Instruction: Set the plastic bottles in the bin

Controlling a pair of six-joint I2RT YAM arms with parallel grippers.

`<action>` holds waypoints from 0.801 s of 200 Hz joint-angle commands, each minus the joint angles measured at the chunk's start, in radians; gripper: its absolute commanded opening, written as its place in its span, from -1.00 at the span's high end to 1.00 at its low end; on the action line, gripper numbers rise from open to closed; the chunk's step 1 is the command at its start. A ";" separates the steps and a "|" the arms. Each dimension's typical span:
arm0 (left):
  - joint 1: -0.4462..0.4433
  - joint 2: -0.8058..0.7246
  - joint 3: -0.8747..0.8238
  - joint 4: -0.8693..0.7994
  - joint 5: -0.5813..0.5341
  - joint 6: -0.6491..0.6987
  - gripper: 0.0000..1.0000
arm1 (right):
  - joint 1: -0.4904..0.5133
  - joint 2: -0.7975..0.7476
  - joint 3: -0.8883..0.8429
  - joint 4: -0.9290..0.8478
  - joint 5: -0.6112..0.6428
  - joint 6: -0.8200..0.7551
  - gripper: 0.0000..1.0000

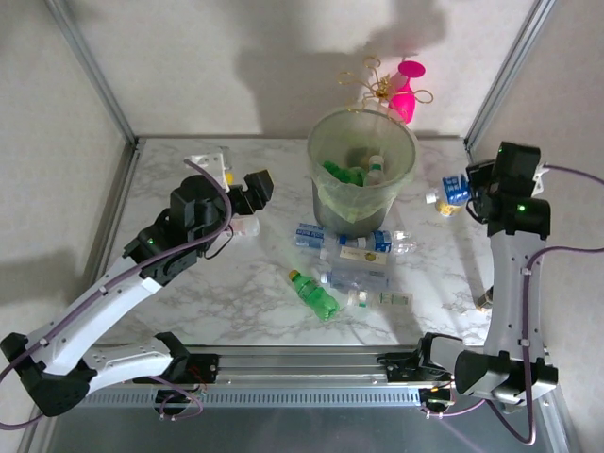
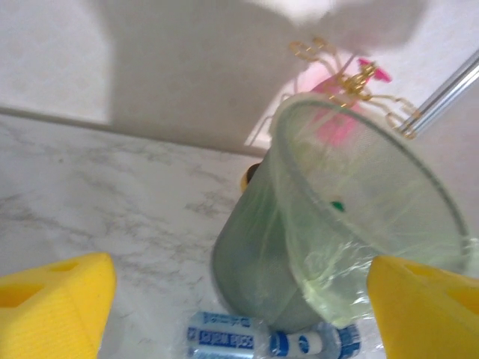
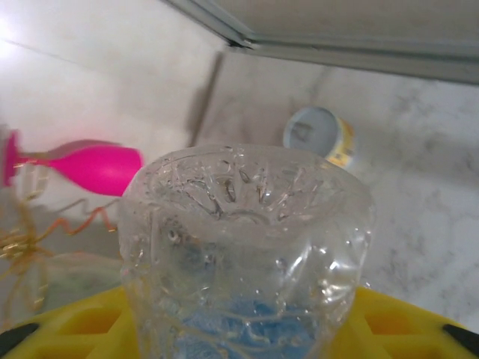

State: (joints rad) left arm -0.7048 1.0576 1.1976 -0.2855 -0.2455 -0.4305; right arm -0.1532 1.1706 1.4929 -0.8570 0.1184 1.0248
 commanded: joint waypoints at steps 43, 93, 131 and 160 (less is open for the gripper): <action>0.010 -0.044 0.037 0.121 0.093 0.022 -0.73 | 0.114 0.208 0.328 0.170 -0.357 -0.250 0.08; 0.008 -0.023 0.015 0.182 0.104 -0.014 -0.73 | 0.294 0.466 0.507 0.134 -0.495 -0.236 0.11; 0.009 -0.038 0.004 0.184 0.087 -0.011 -0.72 | 0.380 0.537 0.495 0.157 -0.421 -0.168 0.14; 0.009 -0.073 -0.018 0.169 0.078 -0.023 -0.72 | 0.419 0.592 0.500 0.131 -0.319 -0.162 0.12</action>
State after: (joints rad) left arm -0.7048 1.0271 1.2045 -0.1310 -0.1677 -0.4351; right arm 0.2432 1.7363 1.9644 -0.7189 -0.2882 0.8459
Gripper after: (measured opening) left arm 0.863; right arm 0.441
